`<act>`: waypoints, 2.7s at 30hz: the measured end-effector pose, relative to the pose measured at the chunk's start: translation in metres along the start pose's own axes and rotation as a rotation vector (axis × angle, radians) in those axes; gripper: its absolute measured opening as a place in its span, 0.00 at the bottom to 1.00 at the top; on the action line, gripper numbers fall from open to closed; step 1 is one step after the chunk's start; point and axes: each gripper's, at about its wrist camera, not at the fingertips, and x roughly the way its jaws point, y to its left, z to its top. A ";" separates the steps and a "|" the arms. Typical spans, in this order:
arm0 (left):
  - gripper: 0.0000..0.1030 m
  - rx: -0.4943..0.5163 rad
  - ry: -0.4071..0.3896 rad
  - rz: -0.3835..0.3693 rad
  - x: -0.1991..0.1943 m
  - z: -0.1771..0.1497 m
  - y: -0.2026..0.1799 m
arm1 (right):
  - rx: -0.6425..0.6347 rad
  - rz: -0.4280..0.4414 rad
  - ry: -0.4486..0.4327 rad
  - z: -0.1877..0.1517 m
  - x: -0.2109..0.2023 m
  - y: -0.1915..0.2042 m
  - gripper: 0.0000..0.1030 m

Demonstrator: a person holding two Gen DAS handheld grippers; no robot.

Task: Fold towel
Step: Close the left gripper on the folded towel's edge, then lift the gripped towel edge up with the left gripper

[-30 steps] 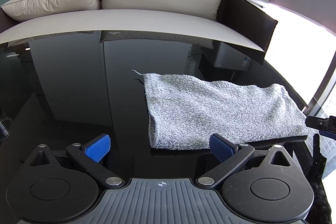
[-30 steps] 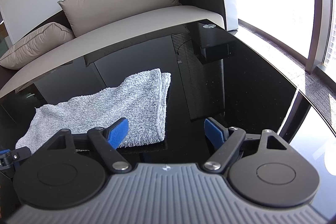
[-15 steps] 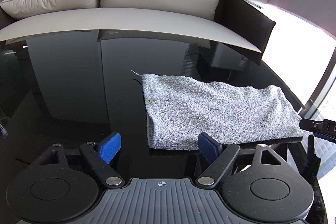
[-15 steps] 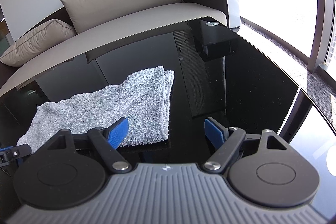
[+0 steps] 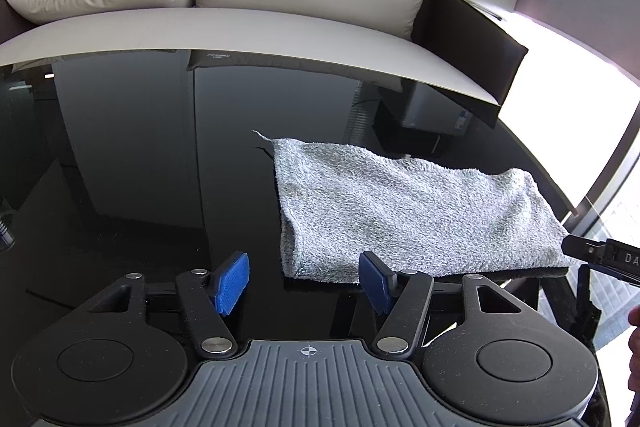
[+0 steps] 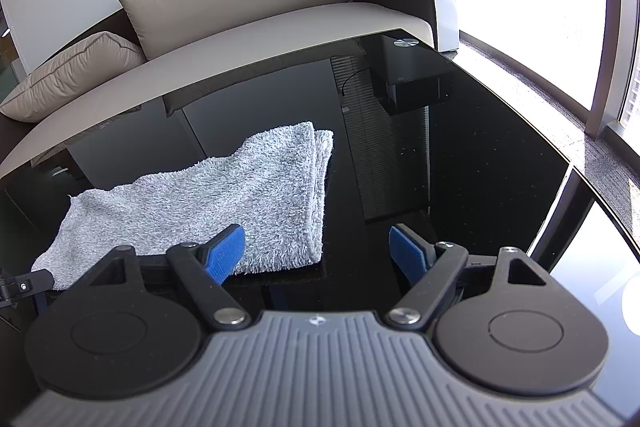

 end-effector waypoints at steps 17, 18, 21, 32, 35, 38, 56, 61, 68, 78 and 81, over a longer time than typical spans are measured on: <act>0.24 -0.142 0.021 -0.072 0.007 0.004 0.016 | -0.004 -0.002 0.000 0.000 -0.001 0.001 0.79; 0.21 -0.146 0.023 -0.075 0.007 0.004 0.016 | -0.003 -0.002 0.001 0.001 -0.001 0.001 0.79; 0.12 -0.140 0.025 -0.073 0.009 0.003 0.015 | -0.005 -0.002 0.001 0.001 0.000 0.001 0.79; 0.06 -0.105 -0.007 -0.057 0.003 0.005 0.007 | 0.004 0.003 0.001 0.002 0.000 -0.001 0.79; 0.06 -0.096 -0.017 -0.057 0.000 0.007 0.003 | -0.011 -0.001 0.002 0.001 0.000 0.000 0.79; 0.06 -0.096 -0.011 -0.053 0.001 0.008 0.003 | -0.017 -0.006 -0.001 0.002 0.000 0.000 0.79; 0.05 -0.115 -0.013 -0.012 -0.009 0.011 0.014 | -0.054 0.007 0.016 0.004 0.003 -0.004 0.79; 0.05 -0.092 -0.051 -0.038 -0.016 0.020 0.006 | -0.053 0.005 0.020 0.006 0.004 -0.005 0.79; 0.05 -0.027 -0.078 -0.071 -0.017 0.037 -0.024 | -0.047 0.007 0.024 0.006 0.005 -0.005 0.79; 0.05 0.096 -0.067 -0.094 -0.004 0.047 -0.079 | 0.005 0.011 0.019 0.013 0.003 -0.019 0.79; 0.05 0.118 -0.064 -0.103 0.001 0.050 -0.093 | 0.028 0.010 0.014 0.016 0.001 -0.025 0.79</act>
